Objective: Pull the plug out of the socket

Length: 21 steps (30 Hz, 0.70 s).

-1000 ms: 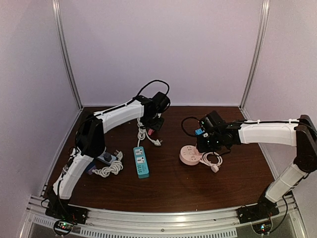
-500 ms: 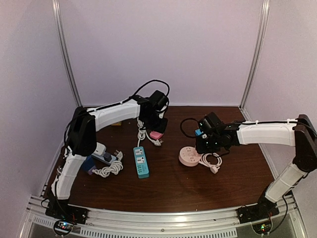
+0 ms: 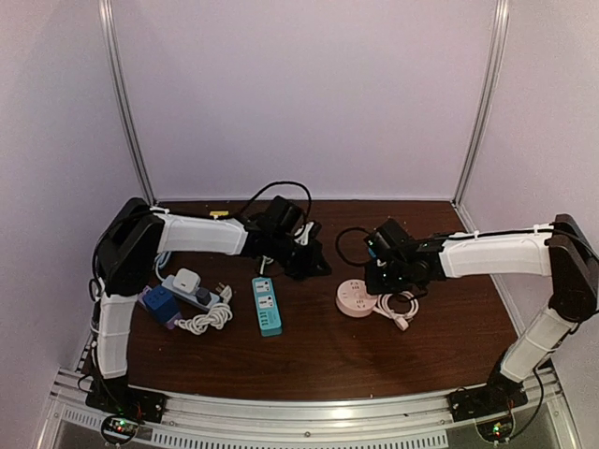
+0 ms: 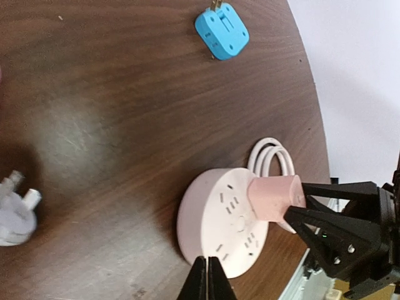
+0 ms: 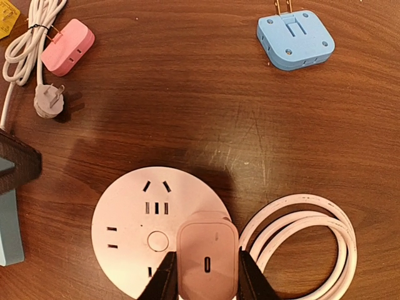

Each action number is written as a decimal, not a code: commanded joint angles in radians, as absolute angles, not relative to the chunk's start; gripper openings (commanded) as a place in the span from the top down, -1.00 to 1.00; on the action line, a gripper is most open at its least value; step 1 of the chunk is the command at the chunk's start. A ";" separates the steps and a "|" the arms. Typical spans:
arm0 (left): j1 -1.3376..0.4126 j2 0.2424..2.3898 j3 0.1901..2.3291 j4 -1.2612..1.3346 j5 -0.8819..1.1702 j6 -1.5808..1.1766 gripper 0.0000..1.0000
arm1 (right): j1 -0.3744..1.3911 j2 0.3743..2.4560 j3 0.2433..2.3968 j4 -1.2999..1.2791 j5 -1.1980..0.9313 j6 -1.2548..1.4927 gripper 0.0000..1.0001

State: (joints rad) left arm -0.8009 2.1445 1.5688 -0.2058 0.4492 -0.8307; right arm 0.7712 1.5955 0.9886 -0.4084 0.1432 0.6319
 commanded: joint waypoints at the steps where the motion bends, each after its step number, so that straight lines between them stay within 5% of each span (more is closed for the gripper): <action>1: -0.836 2.168 1.543 0.069 0.585 -0.968 1.00 | 0.807 1.612 1.012 -0.360 0.209 0.694 1.00; 21: -0.862 2.287 1.557 0.014 0.571 -0.982 1.00 | 0.831 1.696 1.081 -0.299 0.286 0.660 1.00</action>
